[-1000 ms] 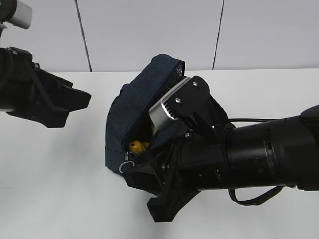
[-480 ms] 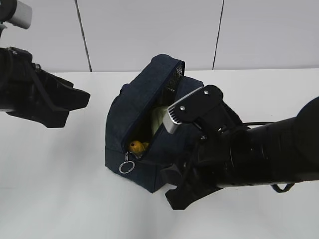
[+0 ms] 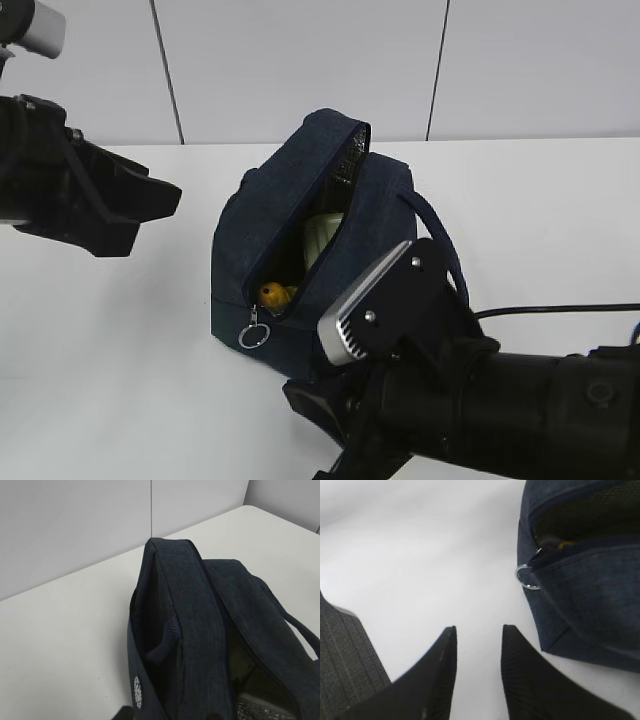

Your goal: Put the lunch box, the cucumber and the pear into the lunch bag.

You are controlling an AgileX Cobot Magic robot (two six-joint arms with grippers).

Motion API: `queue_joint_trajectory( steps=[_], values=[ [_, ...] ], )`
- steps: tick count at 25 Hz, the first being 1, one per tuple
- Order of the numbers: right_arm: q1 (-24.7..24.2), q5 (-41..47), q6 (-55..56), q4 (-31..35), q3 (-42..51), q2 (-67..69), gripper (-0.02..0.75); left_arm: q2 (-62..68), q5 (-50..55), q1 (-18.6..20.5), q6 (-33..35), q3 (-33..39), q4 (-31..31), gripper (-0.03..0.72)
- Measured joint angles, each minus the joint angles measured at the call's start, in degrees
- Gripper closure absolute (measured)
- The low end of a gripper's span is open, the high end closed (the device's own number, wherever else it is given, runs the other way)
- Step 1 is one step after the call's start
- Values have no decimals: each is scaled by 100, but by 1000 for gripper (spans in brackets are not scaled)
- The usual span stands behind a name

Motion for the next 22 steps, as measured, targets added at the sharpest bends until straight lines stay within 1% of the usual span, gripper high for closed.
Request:
queue_joint_trajectory(
  steps=[3, 6, 9, 13, 18, 22],
  values=[
    [0, -660, 30, -89, 13, 543, 481, 0, 0, 0, 2, 0, 0, 434],
    [0, -1585, -148, -101, 13, 1076, 426, 0, 0, 0, 2, 0, 0, 437],
    [0, -2232, -555, 204, 2, 1602, 359, 0, 0, 0, 2, 0, 0, 439],
    [0, -3017, -891, 781, -34, 2293, 315, 0, 0, 0, 7, 0, 0, 440],
    [0, -3357, -959, 1230, -321, 2815, 309, 0, 0, 0, 7, 0, 0, 446],
    [0, -3300, -1084, 1568, -631, 2893, 306, 0, 0, 0, 7, 0, 0, 446]
  ],
)
